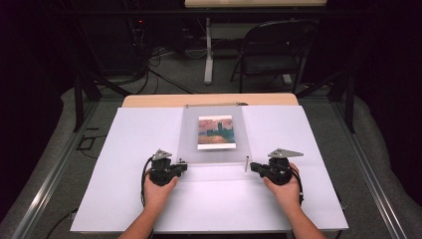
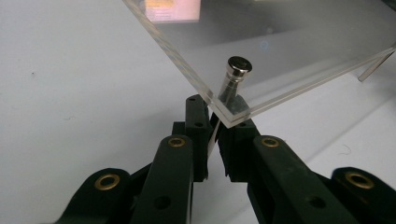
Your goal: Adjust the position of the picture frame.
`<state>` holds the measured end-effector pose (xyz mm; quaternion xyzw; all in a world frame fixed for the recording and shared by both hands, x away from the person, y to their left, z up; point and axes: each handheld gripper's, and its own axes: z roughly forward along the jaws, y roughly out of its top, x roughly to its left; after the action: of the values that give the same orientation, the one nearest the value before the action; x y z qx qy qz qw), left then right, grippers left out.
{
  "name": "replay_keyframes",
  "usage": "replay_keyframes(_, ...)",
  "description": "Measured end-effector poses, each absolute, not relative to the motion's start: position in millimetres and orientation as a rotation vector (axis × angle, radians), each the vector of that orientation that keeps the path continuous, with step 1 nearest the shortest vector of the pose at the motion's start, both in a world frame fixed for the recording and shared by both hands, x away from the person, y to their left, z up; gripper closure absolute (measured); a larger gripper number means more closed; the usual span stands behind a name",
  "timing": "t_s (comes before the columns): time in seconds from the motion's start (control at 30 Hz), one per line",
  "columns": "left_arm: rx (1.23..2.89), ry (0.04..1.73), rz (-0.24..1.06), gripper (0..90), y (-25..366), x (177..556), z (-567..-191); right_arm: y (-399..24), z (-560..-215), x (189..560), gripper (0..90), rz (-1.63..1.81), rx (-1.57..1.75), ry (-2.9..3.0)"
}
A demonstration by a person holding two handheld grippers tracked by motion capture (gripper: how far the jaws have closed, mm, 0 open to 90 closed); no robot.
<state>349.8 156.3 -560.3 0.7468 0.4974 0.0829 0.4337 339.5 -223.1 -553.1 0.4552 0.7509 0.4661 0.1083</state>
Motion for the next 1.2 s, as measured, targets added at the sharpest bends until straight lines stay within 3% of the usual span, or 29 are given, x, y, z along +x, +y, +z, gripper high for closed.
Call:
replay_keyframes(0.5, 1.858, 1.245, 0.208, 82.7, 160, 348, -559, -230, -551, 338, 81.7, 1.384, 1.354, 2.181)
replay_keyframes(0.87, 1.833, 1.253, 0.196, 79.9, 161, 344, -560, -231, -549, 337, 68.9, 1.390, 1.342, 2.144)
replay_keyframes(1.03, 1.854, 1.232, 0.202, 65.8, 163, 331, -556, -228, -542, 332, 60.5, 1.333, 1.264, 2.134)
replay_keyframes(1.2, 1.849, 1.215, 0.226, 54.1, 166, 322, -549, -227, -539, 330, 59.8, 1.313, 1.230, 2.151)
